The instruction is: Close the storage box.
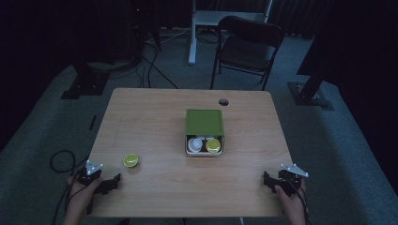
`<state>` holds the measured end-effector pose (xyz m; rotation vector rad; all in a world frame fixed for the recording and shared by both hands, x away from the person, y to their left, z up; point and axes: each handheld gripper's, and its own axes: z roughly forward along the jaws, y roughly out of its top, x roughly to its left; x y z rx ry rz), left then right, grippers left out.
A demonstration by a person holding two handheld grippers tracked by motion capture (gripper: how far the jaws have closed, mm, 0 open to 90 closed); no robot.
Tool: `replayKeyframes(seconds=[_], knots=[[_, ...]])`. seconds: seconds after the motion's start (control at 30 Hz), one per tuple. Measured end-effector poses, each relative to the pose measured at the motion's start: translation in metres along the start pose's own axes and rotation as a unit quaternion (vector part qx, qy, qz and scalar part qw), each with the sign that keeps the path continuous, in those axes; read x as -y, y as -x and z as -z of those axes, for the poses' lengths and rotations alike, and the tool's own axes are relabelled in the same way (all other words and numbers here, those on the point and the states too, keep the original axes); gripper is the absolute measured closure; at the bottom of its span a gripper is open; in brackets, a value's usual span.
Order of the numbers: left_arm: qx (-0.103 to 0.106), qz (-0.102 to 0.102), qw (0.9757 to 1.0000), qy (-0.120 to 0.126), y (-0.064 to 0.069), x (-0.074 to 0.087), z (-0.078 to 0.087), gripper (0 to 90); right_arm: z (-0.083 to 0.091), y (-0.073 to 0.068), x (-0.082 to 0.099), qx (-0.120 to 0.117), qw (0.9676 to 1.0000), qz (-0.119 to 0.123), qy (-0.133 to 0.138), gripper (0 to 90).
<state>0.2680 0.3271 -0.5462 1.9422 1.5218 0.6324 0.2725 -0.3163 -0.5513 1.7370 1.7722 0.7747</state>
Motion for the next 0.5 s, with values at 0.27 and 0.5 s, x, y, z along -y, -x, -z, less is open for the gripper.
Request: replayKeyframes(seconds=[0.27,0.5], knots=[[0.0,0.0,1.0,0.0,0.0,0.0,-0.0001,5.5,-0.0004,-0.0004,-0.0004,0.001,1.0,-0.002,0.0,11.0],[0.0,0.0,1.0,0.0,0.0001,0.0001,-0.0001,5.5,-0.0004,-0.0003,-0.0004,0.001,1.0,-0.002,0.0,11.0]])
